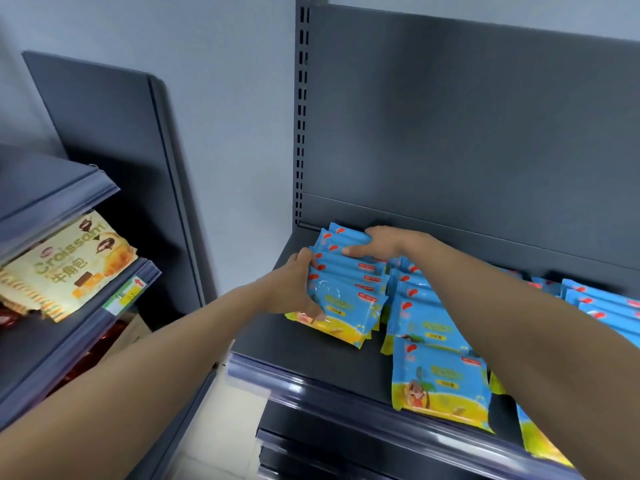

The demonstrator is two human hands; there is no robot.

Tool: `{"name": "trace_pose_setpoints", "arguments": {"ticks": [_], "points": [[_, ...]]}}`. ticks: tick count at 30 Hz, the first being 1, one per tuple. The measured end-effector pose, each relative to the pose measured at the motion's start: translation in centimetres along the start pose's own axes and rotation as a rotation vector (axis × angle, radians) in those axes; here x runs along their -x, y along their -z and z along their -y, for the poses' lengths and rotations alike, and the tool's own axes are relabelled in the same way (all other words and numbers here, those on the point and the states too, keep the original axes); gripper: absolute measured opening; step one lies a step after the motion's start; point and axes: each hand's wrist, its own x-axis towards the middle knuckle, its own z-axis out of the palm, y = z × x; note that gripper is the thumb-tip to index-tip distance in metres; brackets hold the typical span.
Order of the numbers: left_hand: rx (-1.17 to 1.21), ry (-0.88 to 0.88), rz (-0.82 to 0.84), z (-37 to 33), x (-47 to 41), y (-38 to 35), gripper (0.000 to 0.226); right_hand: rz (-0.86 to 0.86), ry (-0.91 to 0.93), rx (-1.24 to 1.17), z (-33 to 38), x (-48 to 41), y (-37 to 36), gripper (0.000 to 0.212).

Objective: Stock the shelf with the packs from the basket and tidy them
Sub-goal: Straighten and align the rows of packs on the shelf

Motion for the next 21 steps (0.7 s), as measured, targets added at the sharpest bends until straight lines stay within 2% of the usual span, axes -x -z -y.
{"name": "trace_pose_setpoints", "arguments": {"ticks": [11,17,21], "points": [[-0.014,0.014,-0.024,-0.1,-1.5,0.3,0.071,0.183,-0.021,0.008,0.3,-1.5,1.7,0.072],[-0.002,0.006,-0.043,0.2,-1.8,0.2,0.068,0.226,-0.03,0.024,0.5,-2.0,1.9,0.056],[0.01,-0.008,-0.07,0.5,-2.1,0.1,0.068,0.123,0.008,0.033,0.3,-2.1,2.1,0.059]]}}
